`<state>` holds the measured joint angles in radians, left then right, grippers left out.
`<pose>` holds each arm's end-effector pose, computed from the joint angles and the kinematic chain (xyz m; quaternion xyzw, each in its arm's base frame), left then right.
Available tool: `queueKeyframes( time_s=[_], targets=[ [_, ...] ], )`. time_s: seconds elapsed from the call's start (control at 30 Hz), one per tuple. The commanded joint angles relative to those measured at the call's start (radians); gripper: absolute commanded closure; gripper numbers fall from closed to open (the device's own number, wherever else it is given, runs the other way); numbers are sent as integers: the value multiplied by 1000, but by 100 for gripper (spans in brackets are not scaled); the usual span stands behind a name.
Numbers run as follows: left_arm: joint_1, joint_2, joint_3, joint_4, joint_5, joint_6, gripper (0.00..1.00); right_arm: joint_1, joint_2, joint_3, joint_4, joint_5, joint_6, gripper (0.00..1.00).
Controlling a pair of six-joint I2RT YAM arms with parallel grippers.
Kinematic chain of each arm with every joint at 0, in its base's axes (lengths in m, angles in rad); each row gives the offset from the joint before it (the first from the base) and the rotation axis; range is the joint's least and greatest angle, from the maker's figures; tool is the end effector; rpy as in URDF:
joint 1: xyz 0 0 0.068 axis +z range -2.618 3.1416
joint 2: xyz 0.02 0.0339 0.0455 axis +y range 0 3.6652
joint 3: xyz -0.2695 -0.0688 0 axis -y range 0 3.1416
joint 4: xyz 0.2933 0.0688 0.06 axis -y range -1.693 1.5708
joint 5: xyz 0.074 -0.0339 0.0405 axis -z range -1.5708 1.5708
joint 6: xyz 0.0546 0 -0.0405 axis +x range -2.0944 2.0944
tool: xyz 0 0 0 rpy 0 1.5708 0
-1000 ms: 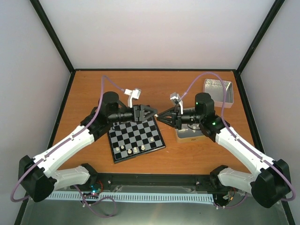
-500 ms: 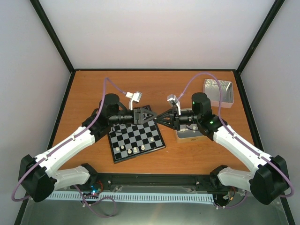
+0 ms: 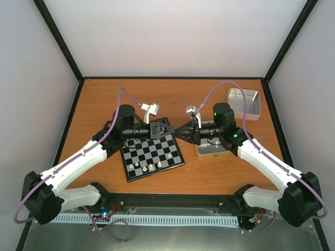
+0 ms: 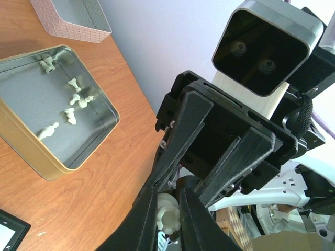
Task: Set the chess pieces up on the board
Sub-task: Place the chess piece on the chessboard.
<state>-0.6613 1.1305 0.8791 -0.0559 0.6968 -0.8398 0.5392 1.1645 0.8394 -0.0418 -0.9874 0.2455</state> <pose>0.2268 -0.2209 0.3074 0.1332 0.7735 -0.5801 0.2180 0.2407 0.1971 0.2869 -0.3717 0.6787 0.5516 0.3114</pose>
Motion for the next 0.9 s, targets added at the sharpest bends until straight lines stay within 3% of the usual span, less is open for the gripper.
queueKeyframes(
  time_s=[0.0,0.07,0.2,0.4,0.6,0.7,0.87],
  targets=[
    [-3,1,11,-28,-28,39,94,8,-2,27,-15,11,-26,67],
    [-3,-12,12,-60,-70,65,95,8,-13,15,-18,31,-33,49],
    [-2,-50,17,-220,-228,146,95,7,-47,-18,-23,90,-33,36],
    [-2,-149,-23,-515,-535,210,95,7,-42,-46,-16,225,19,34],
    [-35,-333,-204,-679,-701,79,97,7,11,-63,50,286,78,34],
    [-182,-369,-218,-762,-842,-82,98,7,41,-53,67,305,94,34],
    [-350,-252,-188,-939,-1019,-326,99,7,63,-54,80,326,112,34]
  ],
)
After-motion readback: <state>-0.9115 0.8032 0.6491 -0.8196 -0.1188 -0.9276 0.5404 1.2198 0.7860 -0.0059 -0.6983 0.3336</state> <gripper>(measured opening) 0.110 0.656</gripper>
